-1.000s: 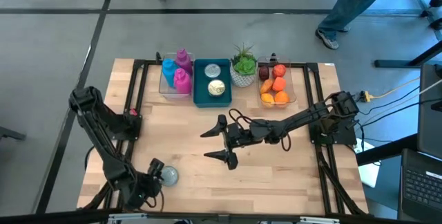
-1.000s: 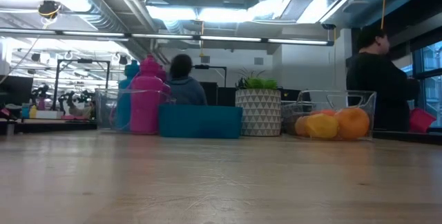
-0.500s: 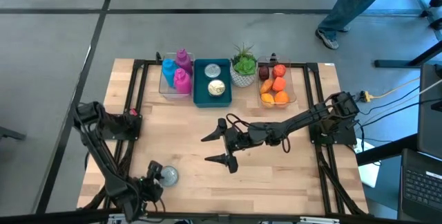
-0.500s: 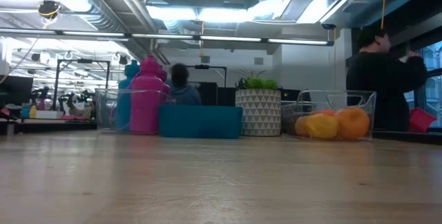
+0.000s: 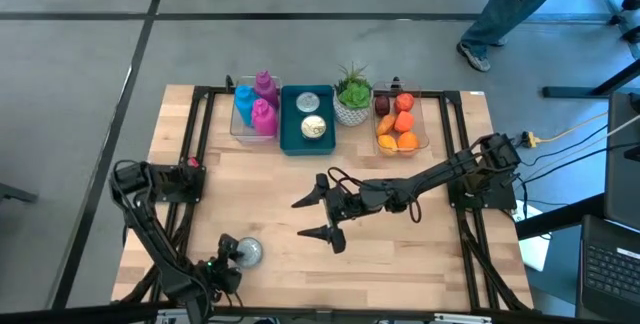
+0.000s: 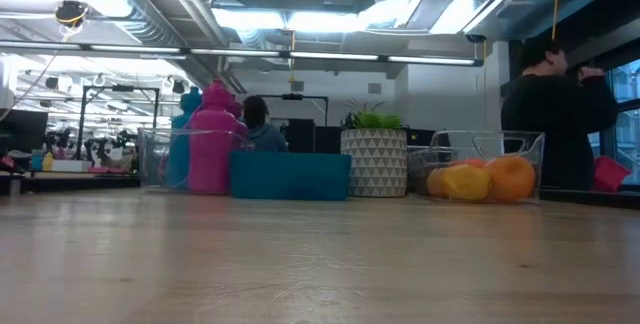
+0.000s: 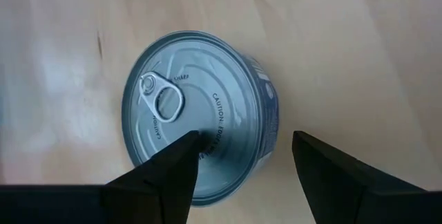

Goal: Pick & Place Food Item
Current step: Put the blue tuna can into the blue bin

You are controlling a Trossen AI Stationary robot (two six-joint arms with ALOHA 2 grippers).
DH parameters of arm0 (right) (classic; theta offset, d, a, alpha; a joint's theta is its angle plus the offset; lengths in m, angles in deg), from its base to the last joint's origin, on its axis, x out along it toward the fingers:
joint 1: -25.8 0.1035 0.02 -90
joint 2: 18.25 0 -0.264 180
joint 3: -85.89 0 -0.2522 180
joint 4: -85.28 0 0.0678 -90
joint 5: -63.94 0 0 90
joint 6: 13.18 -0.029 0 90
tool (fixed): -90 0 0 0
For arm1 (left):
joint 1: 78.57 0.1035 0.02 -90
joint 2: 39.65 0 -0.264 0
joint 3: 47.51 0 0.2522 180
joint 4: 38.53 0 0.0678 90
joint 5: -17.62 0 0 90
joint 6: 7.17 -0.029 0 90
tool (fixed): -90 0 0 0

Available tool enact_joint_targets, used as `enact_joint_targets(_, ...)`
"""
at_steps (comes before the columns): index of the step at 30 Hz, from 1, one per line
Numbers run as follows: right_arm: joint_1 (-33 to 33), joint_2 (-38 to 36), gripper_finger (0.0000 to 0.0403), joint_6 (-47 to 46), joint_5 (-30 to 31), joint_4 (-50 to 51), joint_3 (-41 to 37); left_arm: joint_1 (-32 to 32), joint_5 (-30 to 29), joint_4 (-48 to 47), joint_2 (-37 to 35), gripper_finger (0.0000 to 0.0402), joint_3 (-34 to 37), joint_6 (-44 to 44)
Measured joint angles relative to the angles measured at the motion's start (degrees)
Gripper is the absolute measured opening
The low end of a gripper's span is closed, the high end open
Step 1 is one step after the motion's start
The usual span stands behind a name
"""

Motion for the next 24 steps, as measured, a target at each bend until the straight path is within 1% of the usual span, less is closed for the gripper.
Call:
enact_joint_targets(11, 1.6, 0.0, 0.0329, 0.1, 0.0, 0.0, 0.0, 0.1, -4.8, -2.2, 0.3, 0.0223, 0.2, 0.8)
enact_joint_targets(15, 1.5, 0.0, 0.0329, 0.5, 0.0, 0.0, 0.0, 0.2, -6.9, -1.9, 0.3, 0.0223, 1.6, 1.6)
enact_joint_targets(19, 1.5, 0.0, 0.0329, 1.6, 0.0, 0.0, 0.0, 0.3, -7.1, -1.7, 0.3, 0.0223, 3.5, 3.7)
enact_joint_targets(24, 1.5, 0.0, 0.0329, 1.8, 0.0, 0.1, 0.0, 0.4, -7.5, -1.4, 0.3, 0.0223, 3.6, 4.0)
